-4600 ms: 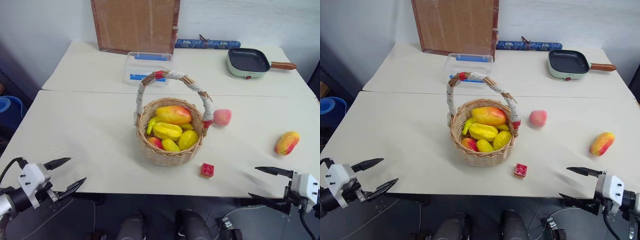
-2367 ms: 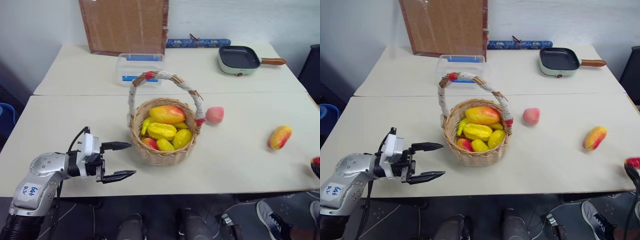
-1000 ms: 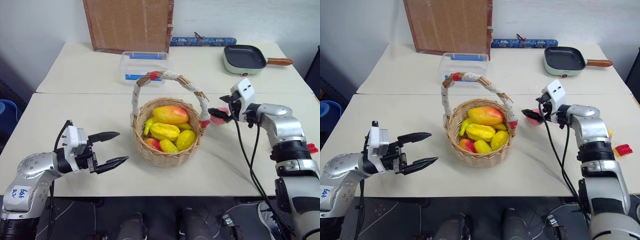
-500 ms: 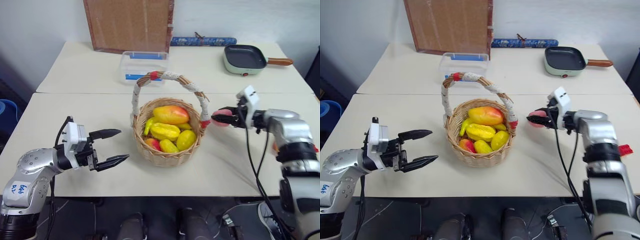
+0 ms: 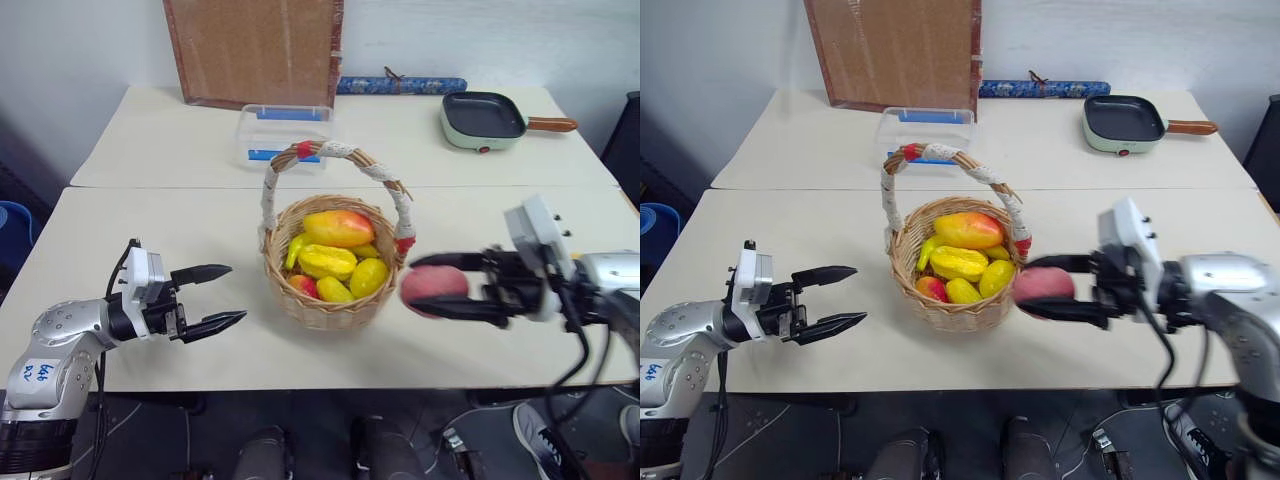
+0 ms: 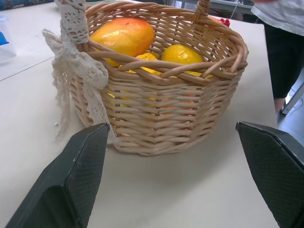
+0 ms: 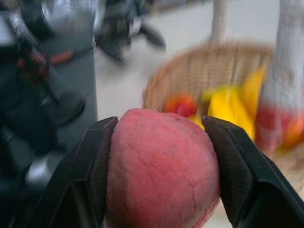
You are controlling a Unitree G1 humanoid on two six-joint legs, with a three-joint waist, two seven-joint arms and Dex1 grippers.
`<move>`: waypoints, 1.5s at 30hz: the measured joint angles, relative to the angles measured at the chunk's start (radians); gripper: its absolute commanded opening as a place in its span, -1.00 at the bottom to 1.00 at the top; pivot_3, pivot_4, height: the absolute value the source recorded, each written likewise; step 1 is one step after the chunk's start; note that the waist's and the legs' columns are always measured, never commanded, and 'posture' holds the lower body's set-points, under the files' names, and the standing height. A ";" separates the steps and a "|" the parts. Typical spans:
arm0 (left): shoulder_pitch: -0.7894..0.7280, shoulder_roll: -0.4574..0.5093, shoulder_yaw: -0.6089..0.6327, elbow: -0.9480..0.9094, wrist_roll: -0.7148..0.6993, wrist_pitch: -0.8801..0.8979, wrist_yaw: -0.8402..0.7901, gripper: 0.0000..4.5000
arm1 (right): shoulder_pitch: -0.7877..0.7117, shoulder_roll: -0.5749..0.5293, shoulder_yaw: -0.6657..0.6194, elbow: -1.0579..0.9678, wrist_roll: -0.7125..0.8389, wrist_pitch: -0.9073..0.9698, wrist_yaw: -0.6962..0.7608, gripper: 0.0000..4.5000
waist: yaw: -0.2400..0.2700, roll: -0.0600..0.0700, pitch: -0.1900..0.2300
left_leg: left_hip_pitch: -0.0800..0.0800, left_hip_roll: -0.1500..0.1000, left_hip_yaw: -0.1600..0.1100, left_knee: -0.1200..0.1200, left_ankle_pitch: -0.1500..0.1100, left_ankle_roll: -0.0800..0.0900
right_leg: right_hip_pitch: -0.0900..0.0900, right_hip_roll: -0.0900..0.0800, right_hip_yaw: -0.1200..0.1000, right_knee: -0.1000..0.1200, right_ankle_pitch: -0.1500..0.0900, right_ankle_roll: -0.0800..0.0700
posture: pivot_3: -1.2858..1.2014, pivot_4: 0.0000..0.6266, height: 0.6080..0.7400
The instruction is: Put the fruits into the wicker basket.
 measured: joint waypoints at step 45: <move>-0.160 -0.053 -0.076 0.056 -0.008 0.036 -0.021 1.00 | 0.784 -0.057 -0.788 0.377 -0.198 -0.525 -0.209 0.99 | 0.001 -0.001 -0.004 | 0.006 -0.001 0.011 0.000 -0.002 0.006 | 0.002 0.001 0.009 -0.001 0.001 0.002 | 0.03 -0.52 1.00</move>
